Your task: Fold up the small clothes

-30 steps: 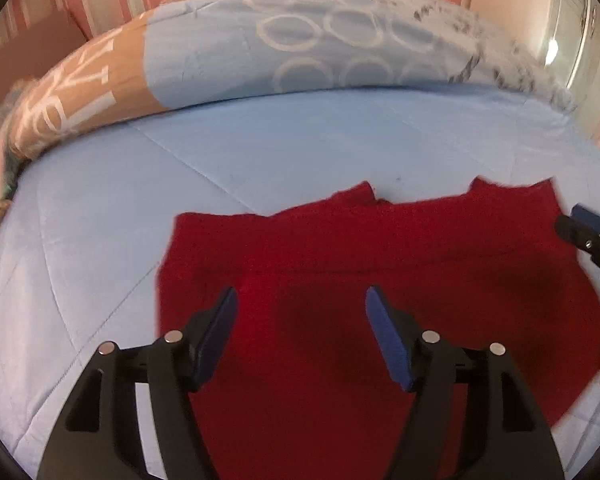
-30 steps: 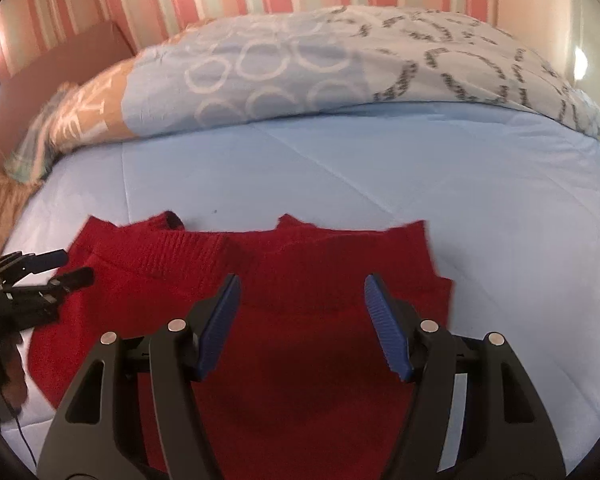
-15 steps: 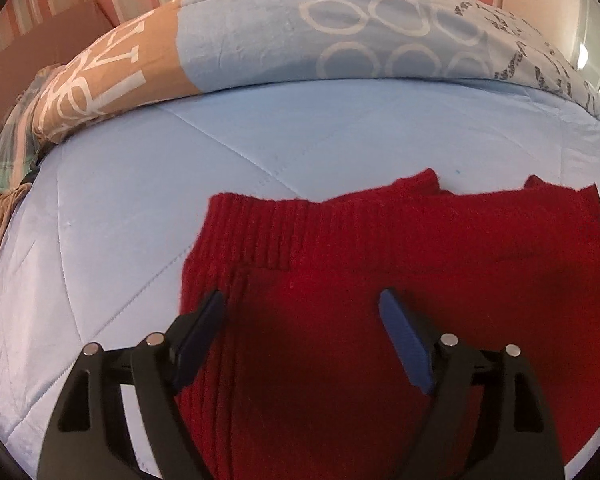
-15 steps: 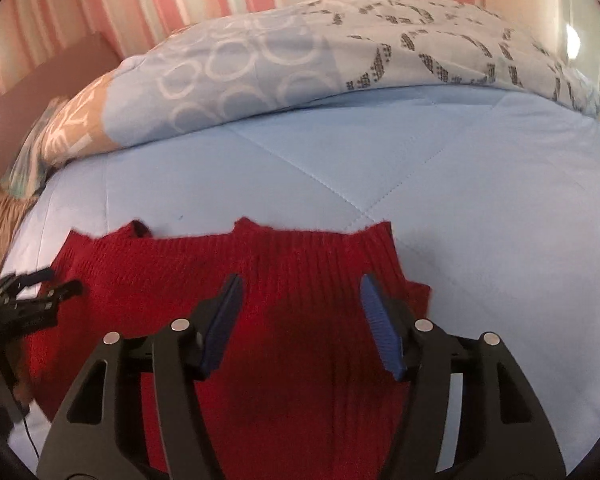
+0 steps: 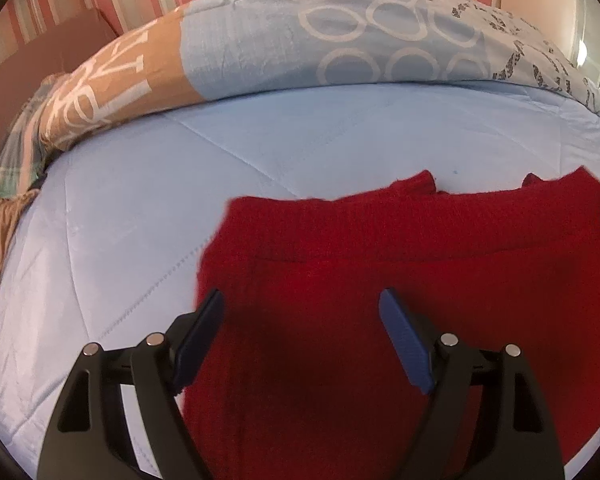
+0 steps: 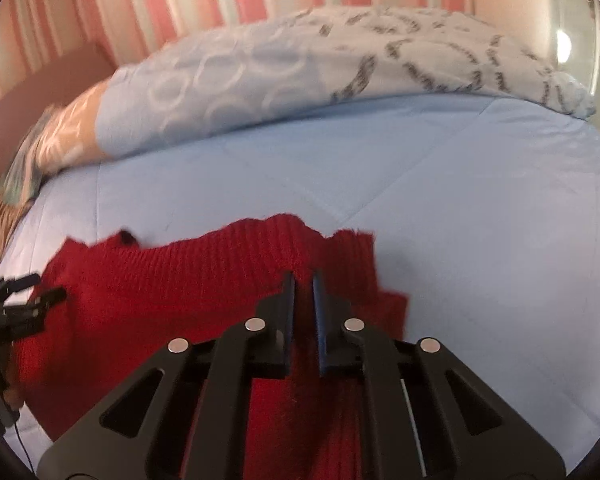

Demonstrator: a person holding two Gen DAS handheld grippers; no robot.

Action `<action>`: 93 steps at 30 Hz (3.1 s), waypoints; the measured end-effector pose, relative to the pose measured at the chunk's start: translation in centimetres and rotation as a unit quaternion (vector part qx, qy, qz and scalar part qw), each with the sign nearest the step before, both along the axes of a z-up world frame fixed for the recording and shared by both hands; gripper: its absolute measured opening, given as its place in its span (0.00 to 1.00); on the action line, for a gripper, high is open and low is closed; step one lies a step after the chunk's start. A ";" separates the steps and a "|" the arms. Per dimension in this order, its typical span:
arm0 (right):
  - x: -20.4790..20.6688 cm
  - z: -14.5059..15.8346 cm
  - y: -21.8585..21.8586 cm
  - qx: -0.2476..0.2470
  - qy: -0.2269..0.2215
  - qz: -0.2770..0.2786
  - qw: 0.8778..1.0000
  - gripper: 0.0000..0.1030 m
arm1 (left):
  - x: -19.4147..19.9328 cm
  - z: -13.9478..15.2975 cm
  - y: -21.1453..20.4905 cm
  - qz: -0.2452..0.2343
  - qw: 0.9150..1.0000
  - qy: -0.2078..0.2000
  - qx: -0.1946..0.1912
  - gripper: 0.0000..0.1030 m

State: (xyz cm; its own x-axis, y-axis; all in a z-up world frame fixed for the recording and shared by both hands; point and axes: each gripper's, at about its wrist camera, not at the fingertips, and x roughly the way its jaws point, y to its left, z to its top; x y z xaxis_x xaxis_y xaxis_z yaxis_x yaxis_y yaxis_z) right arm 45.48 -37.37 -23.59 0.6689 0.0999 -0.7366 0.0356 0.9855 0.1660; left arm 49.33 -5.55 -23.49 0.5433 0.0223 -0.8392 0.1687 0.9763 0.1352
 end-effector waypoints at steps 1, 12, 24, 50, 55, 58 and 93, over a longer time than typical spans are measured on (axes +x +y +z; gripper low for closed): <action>0.7 -0.5 -0.1 0.000 0.011 -0.001 1.000 0.08 | 0.2 -0.2 0.0 0.000 1.000 0.001 0.005 0.78; 1.0 1.5 -1.5 0.018 0.021 0.002 1.000 0.39 | 0.3 -0.9 0.7 0.004 1.000 0.010 0.003 0.80; 2.3 -1.6 -3.7 -0.011 0.049 -0.061 0.997 0.12 | 0.3 -0.9 0.6 -0.002 1.000 0.005 0.014 0.80; -8.5 -2.5 3.0 -0.020 0.056 -0.028 0.998 0.02 | -4.8 -2.4 -5.5 -0.027 0.999 -0.010 -0.043 0.83; -8.6 -3.2 0.4 0.052 0.059 -0.021 0.997 0.00 | -5.1 -2.0 -4.7 -0.027 0.999 -0.011 -0.037 0.84; -10.0 -0.9 1.8 0.047 0.034 -0.013 0.998 0.29 | -7.1 0.1 -3.7 -0.018 0.999 -0.026 -0.029 0.83; -21.9 -2.7 -1.9 0.278 0.074 -0.191 0.939 0.54 | -12.5 0.6 -6.1 -0.017 0.997 0.075 0.000 0.92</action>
State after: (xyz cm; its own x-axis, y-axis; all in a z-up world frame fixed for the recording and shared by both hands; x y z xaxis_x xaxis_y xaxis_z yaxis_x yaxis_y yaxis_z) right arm 23.55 -39.23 -26.27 0.6288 0.2698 -0.7293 0.4315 0.6591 0.6159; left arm 36.83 -11.60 -22.92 0.4118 0.0061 -0.9113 0.2199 0.9697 0.1059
